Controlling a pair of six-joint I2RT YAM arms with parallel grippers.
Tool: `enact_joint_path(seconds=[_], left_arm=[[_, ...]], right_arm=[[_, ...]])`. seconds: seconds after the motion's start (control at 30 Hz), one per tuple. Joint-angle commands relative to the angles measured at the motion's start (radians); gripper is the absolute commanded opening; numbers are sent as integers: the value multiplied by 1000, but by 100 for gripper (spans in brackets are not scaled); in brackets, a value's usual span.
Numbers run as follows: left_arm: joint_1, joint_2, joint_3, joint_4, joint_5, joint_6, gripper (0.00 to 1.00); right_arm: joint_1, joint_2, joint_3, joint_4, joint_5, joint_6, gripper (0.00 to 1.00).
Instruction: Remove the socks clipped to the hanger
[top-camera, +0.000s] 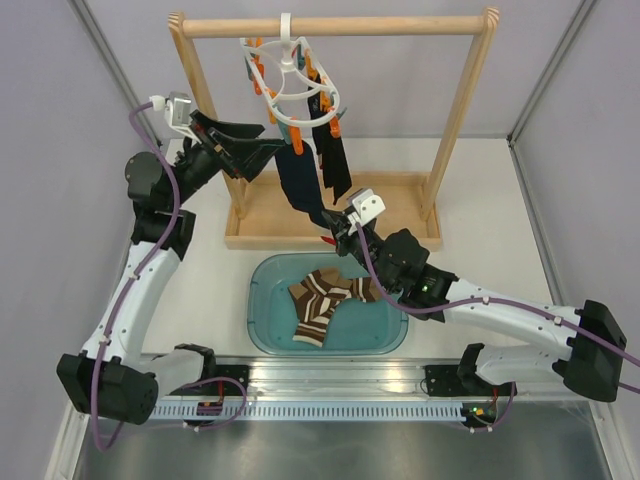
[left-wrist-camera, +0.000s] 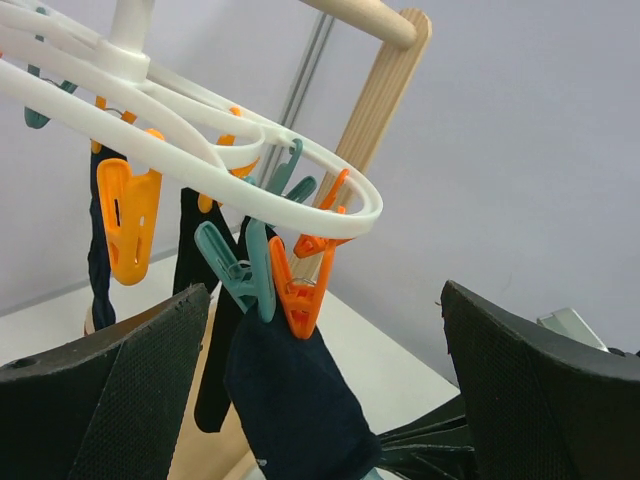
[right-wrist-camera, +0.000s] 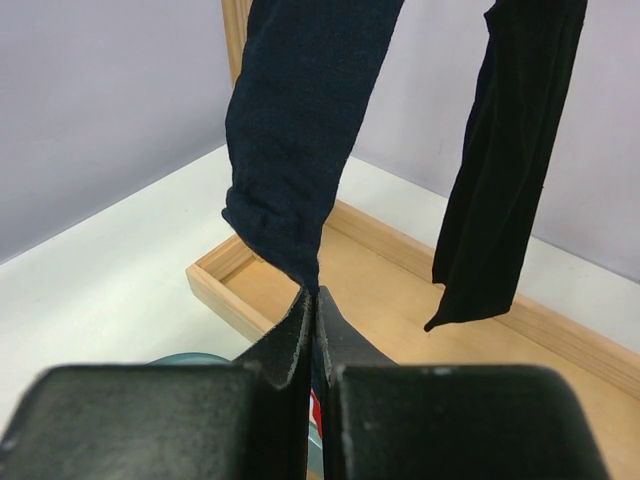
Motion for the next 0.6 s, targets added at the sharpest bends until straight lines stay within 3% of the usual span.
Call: enact_joint_path(seconds=[0.0, 0.27, 0.57], left_arm=[[8, 12, 48, 16, 46, -70, 99], [9, 57, 42, -10, 42, -38, 99], [9, 101, 34, 96, 40, -79, 99]], right_arm=[[-2, -22, -6, 23, -7, 16, 1], [-3, -31, -14, 26, -13, 27, 1], [-3, -53, -25, 29, -31, 36, 1]])
